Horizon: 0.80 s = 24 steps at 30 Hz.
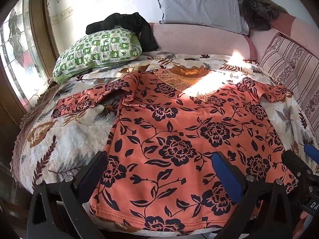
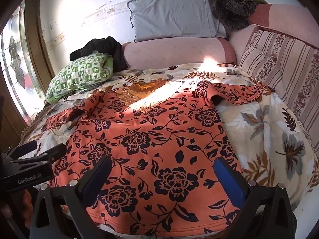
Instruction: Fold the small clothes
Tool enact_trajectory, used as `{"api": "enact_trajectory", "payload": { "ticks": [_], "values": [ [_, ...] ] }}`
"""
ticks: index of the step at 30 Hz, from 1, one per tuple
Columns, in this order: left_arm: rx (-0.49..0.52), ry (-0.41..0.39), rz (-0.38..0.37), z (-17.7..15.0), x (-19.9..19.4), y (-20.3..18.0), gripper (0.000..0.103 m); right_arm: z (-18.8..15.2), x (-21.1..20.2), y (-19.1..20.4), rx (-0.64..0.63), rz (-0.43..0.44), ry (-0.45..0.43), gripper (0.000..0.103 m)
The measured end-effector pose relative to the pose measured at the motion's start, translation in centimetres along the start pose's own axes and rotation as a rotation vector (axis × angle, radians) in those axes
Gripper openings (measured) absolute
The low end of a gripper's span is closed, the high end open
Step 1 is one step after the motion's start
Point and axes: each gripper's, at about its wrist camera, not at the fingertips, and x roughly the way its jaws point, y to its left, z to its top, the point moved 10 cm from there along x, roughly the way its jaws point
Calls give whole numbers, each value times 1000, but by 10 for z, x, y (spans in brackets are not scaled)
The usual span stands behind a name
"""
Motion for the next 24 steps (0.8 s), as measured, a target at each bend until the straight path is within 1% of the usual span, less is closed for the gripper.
{"api": "enact_trajectory", "payload": {
  "ticks": [1, 2, 3, 6, 8, 9, 12, 17, 24],
  "values": [
    [-5, -1, -3, 0, 1, 1, 103, 1, 0, 0, -1, -1, -2, 103],
    [-7, -22, 5, -4, -4, 4, 103, 2, -1, 0, -3, -1, -6, 103],
    [-4, -27, 11, -4, -8, 4, 103, 2, -1, 0, -5, -3, -8, 103],
    [-10, -16, 12, -4, -6, 3, 103, 3, -6, 1, -6, -8, -15, 103],
    [-5, -13, 2, -10, -3, 4, 103, 2, -8, 0, -5, -6, -17, 103],
    [-4, -10, 0, -11, -2, 4, 103, 5, -4, 1, -4, -7, -1, 103],
    [-19, 0, -9, -13, 0, 6, 103, 3, -6, 2, -5, -11, 4, 103],
    [-34, 5, -7, -16, 2, 11, 103, 0, -7, 1, 1, -9, 2, 103],
    [-28, 6, -1, -17, 3, 12, 103, -4, -6, 0, 22, 2, 11, 103]
  ]
}}
